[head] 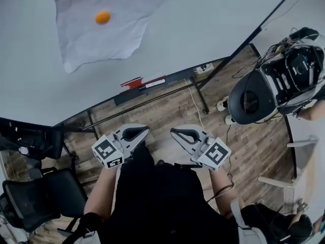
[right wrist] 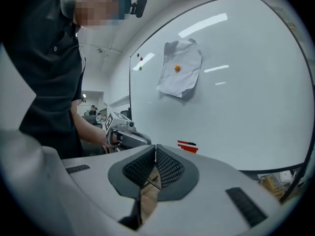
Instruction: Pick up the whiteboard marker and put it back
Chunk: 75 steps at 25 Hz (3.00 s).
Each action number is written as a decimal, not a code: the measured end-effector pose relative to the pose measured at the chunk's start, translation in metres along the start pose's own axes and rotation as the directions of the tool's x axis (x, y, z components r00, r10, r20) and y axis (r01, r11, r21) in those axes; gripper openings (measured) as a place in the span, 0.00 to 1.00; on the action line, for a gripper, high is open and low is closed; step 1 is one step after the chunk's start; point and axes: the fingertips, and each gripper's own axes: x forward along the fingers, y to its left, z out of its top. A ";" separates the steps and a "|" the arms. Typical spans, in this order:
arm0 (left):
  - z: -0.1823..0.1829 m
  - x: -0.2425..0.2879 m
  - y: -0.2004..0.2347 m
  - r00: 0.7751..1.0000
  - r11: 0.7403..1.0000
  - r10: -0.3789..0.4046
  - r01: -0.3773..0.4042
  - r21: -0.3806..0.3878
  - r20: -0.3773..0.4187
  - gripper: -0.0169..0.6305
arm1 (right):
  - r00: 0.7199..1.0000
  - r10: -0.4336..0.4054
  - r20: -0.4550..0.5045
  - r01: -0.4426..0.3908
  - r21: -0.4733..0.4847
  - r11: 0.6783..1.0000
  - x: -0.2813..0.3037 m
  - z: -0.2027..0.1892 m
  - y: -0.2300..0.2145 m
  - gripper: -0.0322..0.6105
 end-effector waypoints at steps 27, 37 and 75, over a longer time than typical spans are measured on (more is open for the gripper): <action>0.034 0.028 0.142 0.985 0.982 0.172 -0.170 -0.081 0.013 0.05 | 0.938 0.159 -0.309 -0.205 -0.120 0.971 0.122 0.007 -0.150 0.08; 0.036 0.025 0.126 0.961 0.959 0.270 -0.263 -0.108 0.057 0.05 | 0.877 0.145 -0.457 -0.299 -0.286 0.910 0.127 -0.025 -0.149 0.09; 0.052 -0.016 0.197 0.892 0.881 0.449 -0.431 -0.193 0.056 0.05 | 0.729 0.040 -0.683 -0.421 -0.401 0.814 0.230 -0.105 -0.220 0.22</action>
